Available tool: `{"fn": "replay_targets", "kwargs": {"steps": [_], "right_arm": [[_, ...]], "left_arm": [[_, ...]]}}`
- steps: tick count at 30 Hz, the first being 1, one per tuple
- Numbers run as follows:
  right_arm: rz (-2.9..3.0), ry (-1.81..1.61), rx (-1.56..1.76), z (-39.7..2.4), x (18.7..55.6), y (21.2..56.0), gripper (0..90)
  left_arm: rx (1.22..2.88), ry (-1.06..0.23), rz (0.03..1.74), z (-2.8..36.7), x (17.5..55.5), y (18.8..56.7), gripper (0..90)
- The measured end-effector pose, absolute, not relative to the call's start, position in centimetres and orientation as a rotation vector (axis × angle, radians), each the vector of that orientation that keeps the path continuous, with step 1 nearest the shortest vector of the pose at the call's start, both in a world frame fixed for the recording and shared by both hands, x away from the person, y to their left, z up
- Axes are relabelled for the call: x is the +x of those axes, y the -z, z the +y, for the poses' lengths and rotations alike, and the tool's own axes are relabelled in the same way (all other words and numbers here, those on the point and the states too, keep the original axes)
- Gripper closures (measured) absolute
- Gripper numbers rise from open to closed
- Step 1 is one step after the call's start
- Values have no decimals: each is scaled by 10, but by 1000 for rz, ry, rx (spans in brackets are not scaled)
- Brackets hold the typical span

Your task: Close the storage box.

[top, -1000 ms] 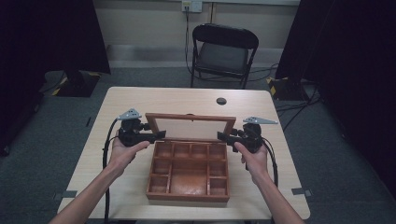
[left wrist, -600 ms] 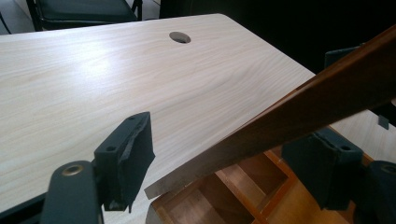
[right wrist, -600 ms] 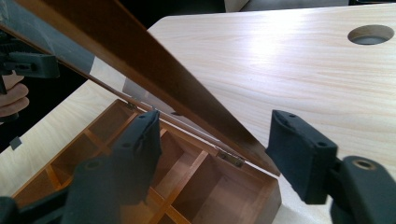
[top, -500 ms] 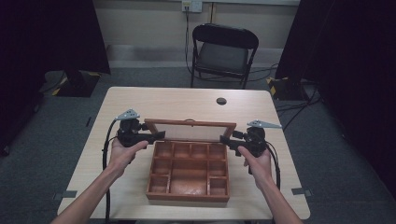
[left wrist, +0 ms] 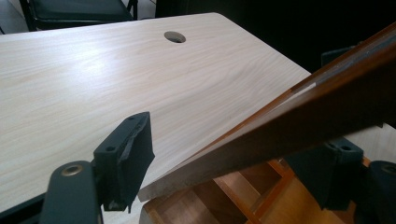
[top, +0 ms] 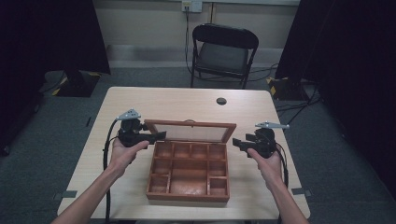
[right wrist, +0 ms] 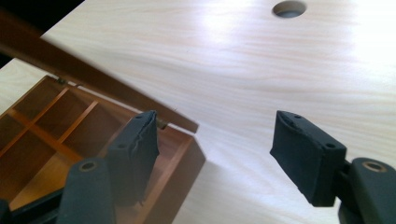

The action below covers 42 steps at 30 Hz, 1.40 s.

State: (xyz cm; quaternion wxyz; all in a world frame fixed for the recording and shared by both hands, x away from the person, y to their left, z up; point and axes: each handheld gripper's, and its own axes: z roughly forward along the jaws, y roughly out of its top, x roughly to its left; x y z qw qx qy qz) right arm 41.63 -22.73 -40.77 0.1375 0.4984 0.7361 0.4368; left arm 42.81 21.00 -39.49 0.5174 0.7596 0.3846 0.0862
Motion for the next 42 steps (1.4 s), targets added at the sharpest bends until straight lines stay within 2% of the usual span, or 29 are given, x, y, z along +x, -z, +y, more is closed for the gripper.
{"fn": "replay_targets", "kwargs": {"steps": [11, 19, 28, 31, 33, 38, 42], "right_arm": [[2128, -1343, 1418, -229, 421, 379, 314], [2142, -1445, 1302, -218, 420, 343, 261], [2221, -1512, 1152, -184, 412, 303, 253], [2289, -1516, 1089, -169, 406, 296, 281], [2333, -1528, 1058, -159, 402, 295, 359], [2433, -1551, 981, -144, 394, 297, 410], [2532, -1559, 894, -132, 391, 300, 512]], "left_arm": [[1860, -203, 921, 210, 419, 397, 185], [1871, -200, 915, 210, 412, 401, 170], [1875, -207, 901, 211, 408, 406, 158], [1898, -212, 892, 210, 405, 407, 156], [1903, -214, 885, 209, 403, 408, 156], [1898, -224, 891, 209, 399, 409, 158], [1898, -230, 886, 209, 398, 410, 158]]}}
